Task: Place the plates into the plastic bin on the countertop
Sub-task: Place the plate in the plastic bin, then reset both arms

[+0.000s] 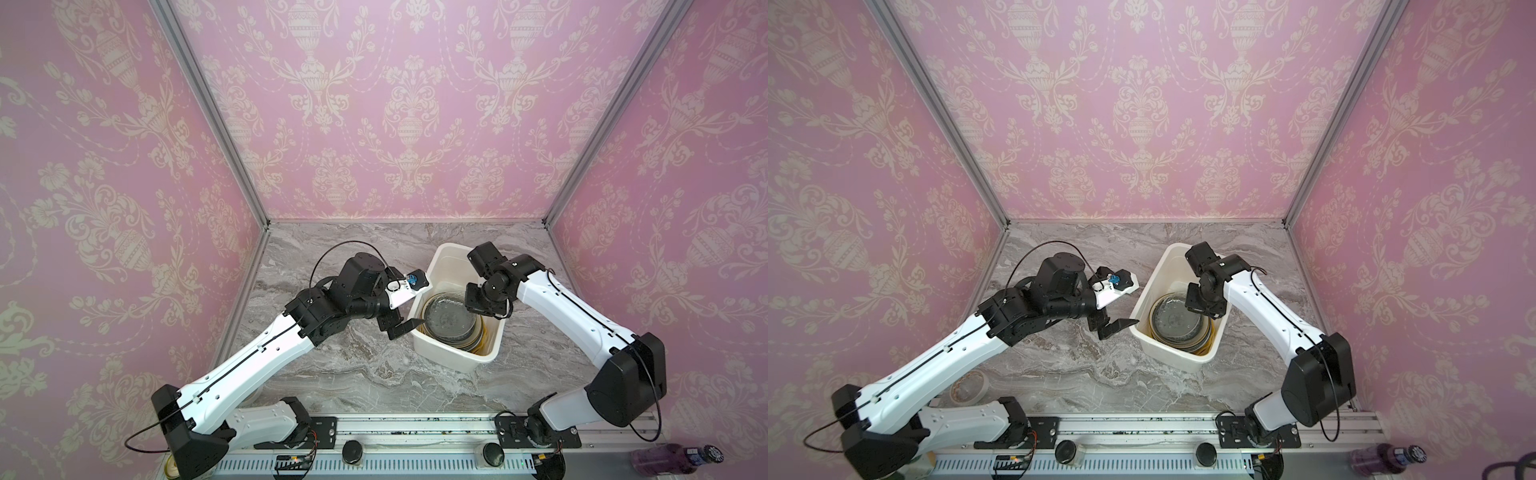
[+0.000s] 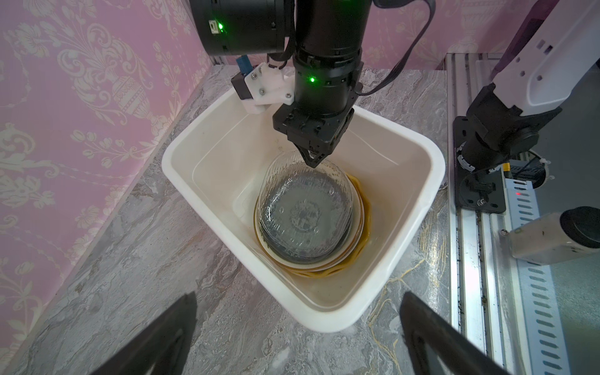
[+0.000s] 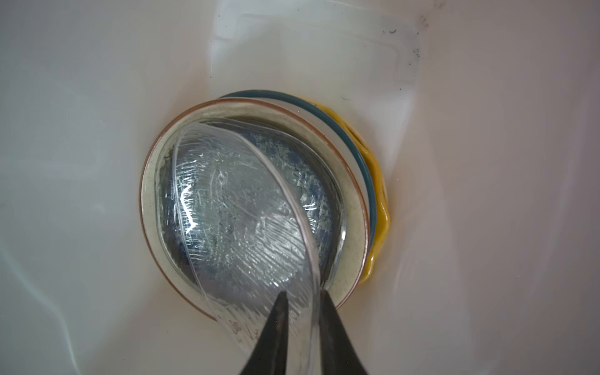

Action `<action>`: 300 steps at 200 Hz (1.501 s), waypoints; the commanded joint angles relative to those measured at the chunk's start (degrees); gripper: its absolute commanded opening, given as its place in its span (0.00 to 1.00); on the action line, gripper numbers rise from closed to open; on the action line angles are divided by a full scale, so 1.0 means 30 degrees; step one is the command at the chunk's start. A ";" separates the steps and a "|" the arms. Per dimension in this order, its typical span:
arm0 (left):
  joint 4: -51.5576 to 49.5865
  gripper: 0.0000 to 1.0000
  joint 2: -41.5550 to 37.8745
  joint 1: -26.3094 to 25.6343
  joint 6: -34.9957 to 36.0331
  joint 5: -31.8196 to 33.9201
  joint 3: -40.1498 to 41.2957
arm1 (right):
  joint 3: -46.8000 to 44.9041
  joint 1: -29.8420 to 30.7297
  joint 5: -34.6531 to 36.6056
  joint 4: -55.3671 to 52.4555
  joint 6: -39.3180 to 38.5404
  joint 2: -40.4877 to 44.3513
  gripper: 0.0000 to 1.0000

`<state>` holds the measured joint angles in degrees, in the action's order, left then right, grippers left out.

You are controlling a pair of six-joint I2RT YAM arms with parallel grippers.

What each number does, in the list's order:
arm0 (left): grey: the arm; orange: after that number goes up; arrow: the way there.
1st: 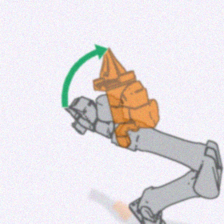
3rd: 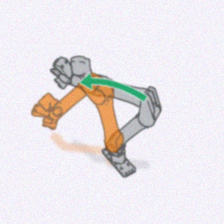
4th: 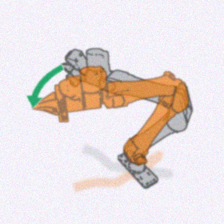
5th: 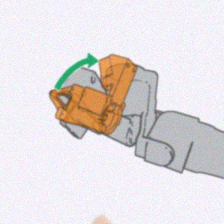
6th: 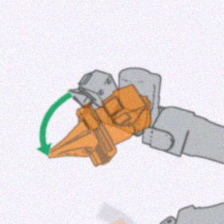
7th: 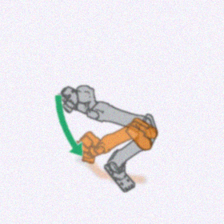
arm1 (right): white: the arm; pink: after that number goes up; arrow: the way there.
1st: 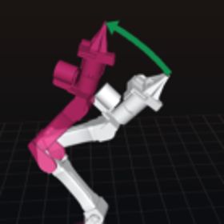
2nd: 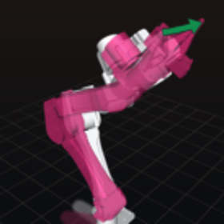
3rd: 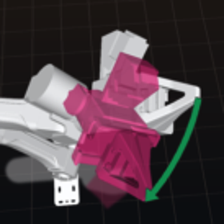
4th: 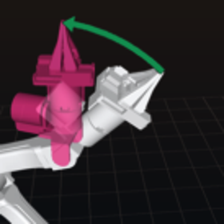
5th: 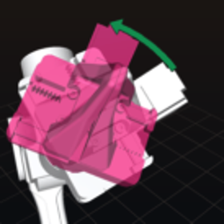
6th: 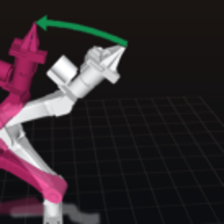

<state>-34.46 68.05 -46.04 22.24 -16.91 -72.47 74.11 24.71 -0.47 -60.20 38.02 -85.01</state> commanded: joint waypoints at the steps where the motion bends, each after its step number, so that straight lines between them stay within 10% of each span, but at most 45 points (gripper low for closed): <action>1: -0.0133 0.99 0.0059 -0.0209 0.0373 0.0720 -0.0601 | -0.0238 -0.0206 0.0005 0.0093 -0.0338 0.0056 0.20; 133: 0.4006 0.99 -0.0944 0.0289 -0.6746 0.5708 -0.0358 | 0.2849 -0.0327 0.0161 0.2140 -0.2363 0.4008 0.63; 212: 0.4950 0.99 -0.2823 0.7488 -1.4479 1.0466 0.3215 | 0.1023 -0.0692 0.4643 0.6996 -0.6701 0.8338 0.80; 263: 0.5700 0.99 -0.4308 1.1135 -1.6352 1.3285 0.7297 | 0.0694 -0.5833 0.4341 0.5289 -0.3951 0.7598 0.81; 300: 0.5244 0.99 -0.4331 1.1473 -1.5473 1.0986 0.7250 | 0.0658 -0.9591 -0.1161 0.2088 -0.1601 0.4622 0.75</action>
<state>-18.52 56.07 -12.03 -23.92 18.74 -49.98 76.27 -0.12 6.68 -45.76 27.20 -66.48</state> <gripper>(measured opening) 0.994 0.770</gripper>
